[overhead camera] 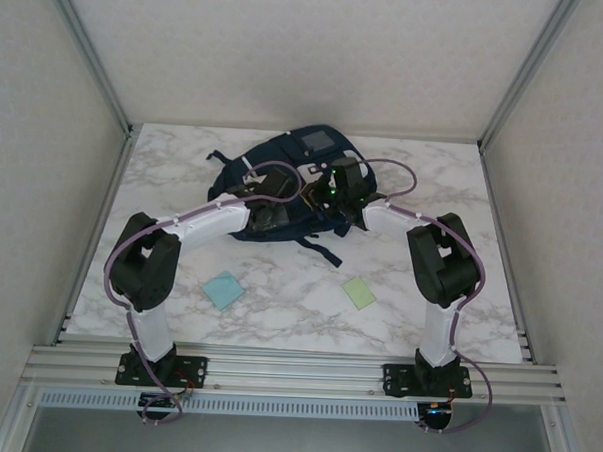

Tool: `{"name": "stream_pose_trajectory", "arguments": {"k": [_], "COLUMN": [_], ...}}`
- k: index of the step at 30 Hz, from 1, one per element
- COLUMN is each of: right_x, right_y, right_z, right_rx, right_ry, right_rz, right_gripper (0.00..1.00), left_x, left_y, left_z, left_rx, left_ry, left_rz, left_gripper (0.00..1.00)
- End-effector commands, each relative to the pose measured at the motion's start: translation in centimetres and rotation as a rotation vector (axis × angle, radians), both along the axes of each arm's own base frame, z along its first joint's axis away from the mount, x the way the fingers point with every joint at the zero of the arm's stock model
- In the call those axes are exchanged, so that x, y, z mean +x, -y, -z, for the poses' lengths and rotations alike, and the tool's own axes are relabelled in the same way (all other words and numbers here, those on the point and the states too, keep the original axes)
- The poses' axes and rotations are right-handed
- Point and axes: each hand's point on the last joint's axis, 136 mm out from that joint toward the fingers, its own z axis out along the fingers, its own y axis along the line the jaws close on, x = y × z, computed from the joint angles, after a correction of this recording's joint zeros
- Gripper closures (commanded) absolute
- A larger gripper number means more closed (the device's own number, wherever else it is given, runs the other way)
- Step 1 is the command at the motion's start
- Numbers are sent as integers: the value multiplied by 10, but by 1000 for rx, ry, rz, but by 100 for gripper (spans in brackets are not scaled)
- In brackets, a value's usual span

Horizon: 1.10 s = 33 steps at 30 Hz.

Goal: Pack the student bag

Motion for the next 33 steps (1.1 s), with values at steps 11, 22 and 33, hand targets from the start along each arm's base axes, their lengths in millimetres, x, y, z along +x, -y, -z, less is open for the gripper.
{"name": "stream_pose_trajectory", "arguments": {"k": [11, 22, 33], "right_x": [-2, -1, 12], "right_y": [0, 11, 67], "right_z": [-69, -69, -49], "right_rx": [103, 62, -108], "right_ry": [134, 143, 145], "right_rz": [-58, -50, -104], "right_gripper": [100, 100, 100], "left_x": [4, -8, -29], "left_y": [-64, -108, -64], "left_z": [-11, -5, -25], "left_rx": [64, 135, 12], "left_ry": [12, -47, -38], "left_rz": [-35, -66, 280], "left_gripper": [75, 100, 100]}}
